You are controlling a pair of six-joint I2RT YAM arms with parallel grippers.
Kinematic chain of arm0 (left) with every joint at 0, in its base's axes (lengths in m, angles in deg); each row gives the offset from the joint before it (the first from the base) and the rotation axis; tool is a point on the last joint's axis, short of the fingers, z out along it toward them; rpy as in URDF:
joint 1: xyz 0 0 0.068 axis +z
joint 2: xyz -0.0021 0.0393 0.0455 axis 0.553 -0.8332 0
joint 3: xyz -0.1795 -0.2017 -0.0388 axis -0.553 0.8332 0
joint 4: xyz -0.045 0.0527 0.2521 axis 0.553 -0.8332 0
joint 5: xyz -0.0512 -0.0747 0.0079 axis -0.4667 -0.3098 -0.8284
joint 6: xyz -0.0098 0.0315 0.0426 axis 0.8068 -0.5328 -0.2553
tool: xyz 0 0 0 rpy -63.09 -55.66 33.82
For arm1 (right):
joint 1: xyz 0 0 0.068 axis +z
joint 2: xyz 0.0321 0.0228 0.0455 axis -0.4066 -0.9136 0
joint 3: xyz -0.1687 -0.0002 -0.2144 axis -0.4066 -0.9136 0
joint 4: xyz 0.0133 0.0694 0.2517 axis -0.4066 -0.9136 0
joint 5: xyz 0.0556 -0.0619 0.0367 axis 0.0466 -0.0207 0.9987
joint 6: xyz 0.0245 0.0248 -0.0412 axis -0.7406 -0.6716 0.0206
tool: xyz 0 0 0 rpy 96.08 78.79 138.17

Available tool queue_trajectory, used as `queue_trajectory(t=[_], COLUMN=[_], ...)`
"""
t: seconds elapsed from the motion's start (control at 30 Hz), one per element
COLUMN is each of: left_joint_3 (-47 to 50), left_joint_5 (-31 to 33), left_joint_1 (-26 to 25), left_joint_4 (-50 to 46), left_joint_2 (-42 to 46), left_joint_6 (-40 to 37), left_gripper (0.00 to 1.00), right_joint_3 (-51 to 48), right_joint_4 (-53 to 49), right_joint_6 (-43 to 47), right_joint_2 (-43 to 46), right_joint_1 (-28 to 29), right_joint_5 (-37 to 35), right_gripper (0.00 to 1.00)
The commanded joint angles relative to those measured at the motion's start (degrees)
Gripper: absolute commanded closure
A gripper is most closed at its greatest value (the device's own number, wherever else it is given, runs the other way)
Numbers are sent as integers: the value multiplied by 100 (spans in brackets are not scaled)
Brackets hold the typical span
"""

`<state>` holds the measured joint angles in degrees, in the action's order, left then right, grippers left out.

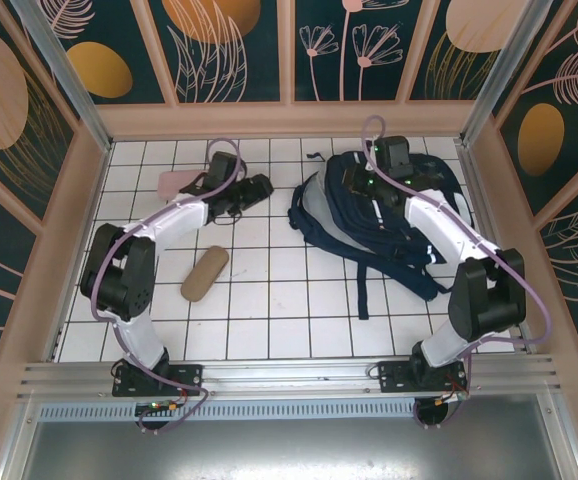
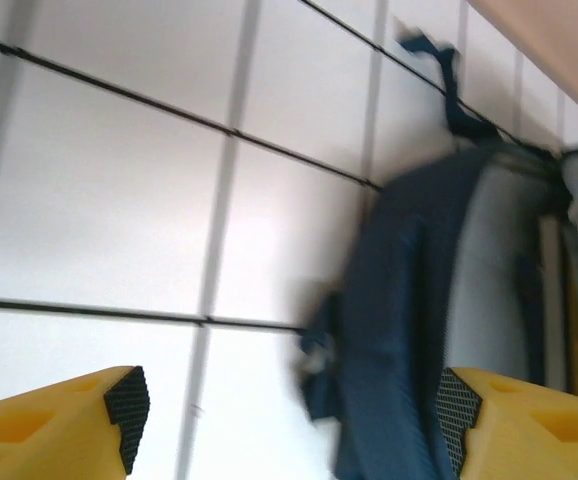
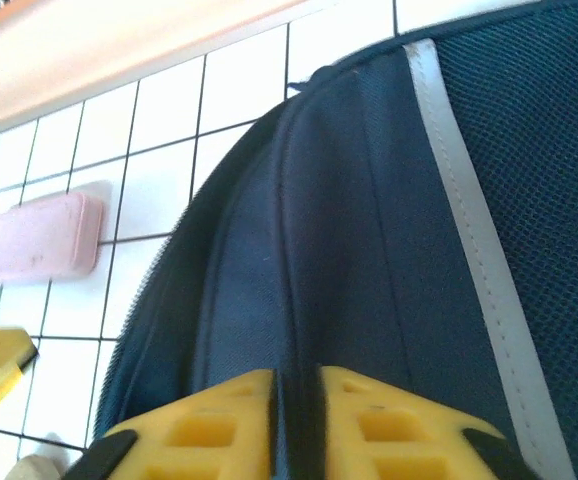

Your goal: Pack the student bag

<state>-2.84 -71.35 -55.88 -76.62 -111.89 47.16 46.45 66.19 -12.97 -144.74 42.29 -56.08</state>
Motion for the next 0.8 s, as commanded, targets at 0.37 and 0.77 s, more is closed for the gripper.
queue_trajectory(t=[0.37,0.77], left_joint_3=[-2211,-2823], left_joint_5=[210,-606], left_joint_1=[1522,1550], left_joint_4=[-88,339], left_joint_2=[-1818,-2840], left_joint_6=[-124,874], left_gripper=[22,26], right_joint_3=[66,155], right_joint_4=[60,89], right_joint_6=[-96,-140], right_joint_2=[-2,-40], right_joint_1=[336,621], right_joint_5=[-662,-839], right_gripper=[34,1])
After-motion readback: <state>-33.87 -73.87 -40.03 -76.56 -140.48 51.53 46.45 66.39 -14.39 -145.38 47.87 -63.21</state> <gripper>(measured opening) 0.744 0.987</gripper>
